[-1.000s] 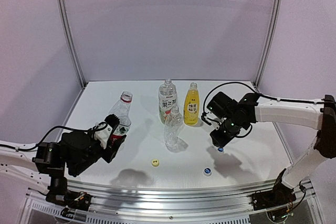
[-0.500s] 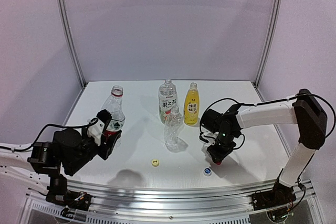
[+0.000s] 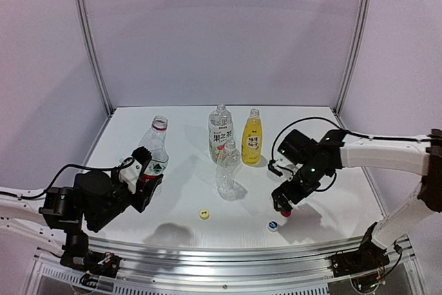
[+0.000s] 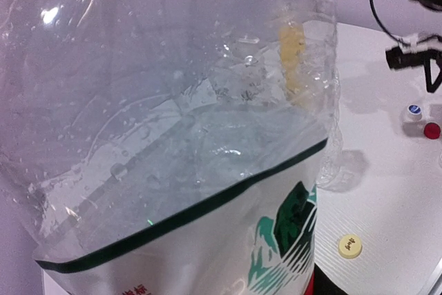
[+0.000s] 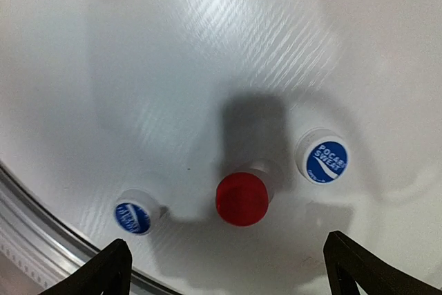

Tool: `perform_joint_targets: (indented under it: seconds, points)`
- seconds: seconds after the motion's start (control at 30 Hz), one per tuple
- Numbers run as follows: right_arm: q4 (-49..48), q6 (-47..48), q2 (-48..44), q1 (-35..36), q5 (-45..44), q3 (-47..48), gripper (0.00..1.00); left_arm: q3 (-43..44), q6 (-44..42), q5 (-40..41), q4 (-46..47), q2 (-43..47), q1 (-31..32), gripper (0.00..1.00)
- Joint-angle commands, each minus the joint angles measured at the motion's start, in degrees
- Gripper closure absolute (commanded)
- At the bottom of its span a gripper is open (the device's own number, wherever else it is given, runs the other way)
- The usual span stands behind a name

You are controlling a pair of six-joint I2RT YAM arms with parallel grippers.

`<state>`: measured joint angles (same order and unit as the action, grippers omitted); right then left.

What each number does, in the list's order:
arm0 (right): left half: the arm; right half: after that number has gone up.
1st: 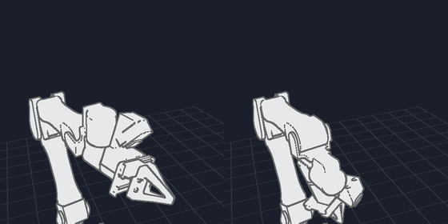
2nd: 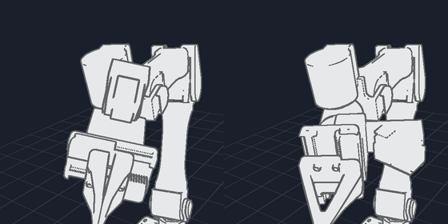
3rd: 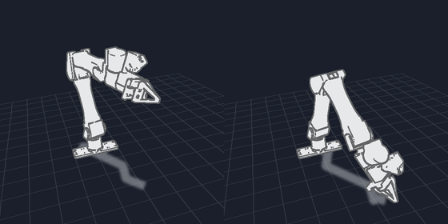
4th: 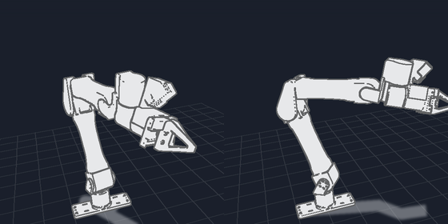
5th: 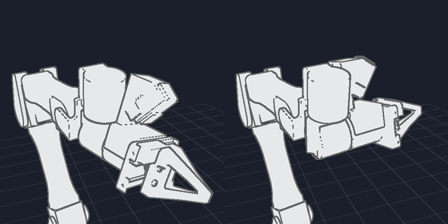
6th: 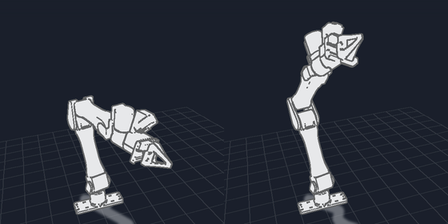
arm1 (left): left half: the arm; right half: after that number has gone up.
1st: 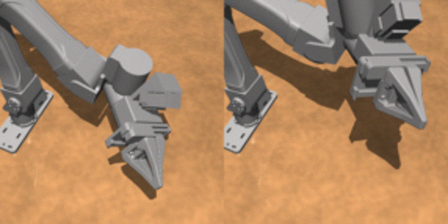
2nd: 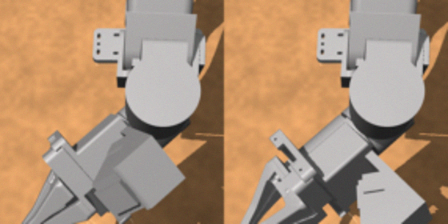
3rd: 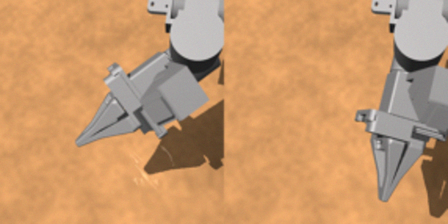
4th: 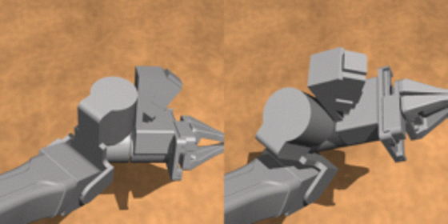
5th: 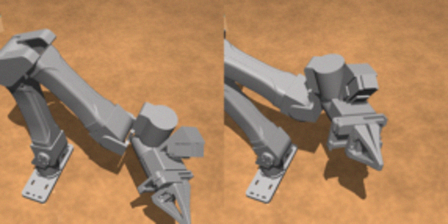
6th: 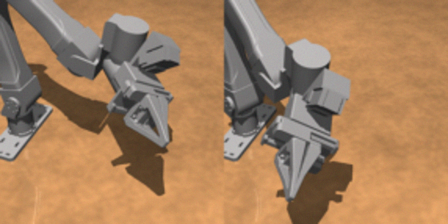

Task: Unscrew the bottle caps

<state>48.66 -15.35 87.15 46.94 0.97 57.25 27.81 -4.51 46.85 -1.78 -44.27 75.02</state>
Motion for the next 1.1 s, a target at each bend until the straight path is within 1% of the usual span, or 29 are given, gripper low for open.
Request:
perform_joint_targets:
  seconds: [0.0,0.03,0.1,0.2,0.27,0.33,0.37,0.5,0.57,0.67,0.8,0.9,1.07]
  points:
    - [-0.2,-1.4,-12.7,1.8,-0.5,1.2,0.01,-0.9,-0.1,-4.9,3.2,-1.6,0.1,1.0]
    - [-2.6,-1.2,-15.7,2.2,-1.4,1.1,0.01,-0.8,-0.3,-6.2,3.5,-2.1,0.0,1.0]
    - [-9.1,-0.1,-21.6,2.1,1.8,-1.0,0.01,-0.5,-0.4,-8.9,4.0,-3.6,0.0,1.0]
    - [-22.0,1.3,-28.2,1.5,13.0,-7.8,0.01,0.0,-0.5,-12.6,4.4,-6.1,0.1,1.0]
    - [-28.8,2.3,-29.3,1.3,20.9,-10.9,0.01,0.4,-0.6,-14.5,4.5,-7.5,0.1,1.0]
    - [-31.7,2.5,-28.4,1.4,26.8,-11.4,0.01,0.8,-0.6,-16.1,4.3,-8.9,0.0,1.0]
    - [-32.5,2.2,-27.8,1.4,27.9,-11.2,0.01,1.1,-0.6,-16.6,4.1,-9.7,0.0,1.0]
    - [-33.1,1.8,-26.5,3.0,27.6,-8.7,0.14,3.2,-0.7,-18.5,2.0,-13.2,-0.2,1.0]
    - [-31.9,1.4,-25.4,4.2,25.9,-6.3,0.19,4.5,-0.8,-19.3,-0.1,-15.6,-0.2,1.0]
    - [-31.1,0.9,-23.2,7.3,24.3,-3.0,0.2,5.8,-0.8,-20.2,-0.9,-18.8,-0.1,1.0]
    - [-33.0,-0.9,-20.5,11.6,21.7,-0.6,0.17,6.6,-0.7,-21.3,-1.3,-20.9,0.0,1.0]
    - [-36.6,-3.3,-18.2,12.7,20.6,-0.4,0.16,7.1,-0.8,-21.7,-1.4,-22.1,0.3,1.0]
    - [-38.3,-5.7,-12.3,13.5,19.2,2.7,0.19,8.2,-0.9,-21.4,-1.9,-24.1,1.0,1.0]
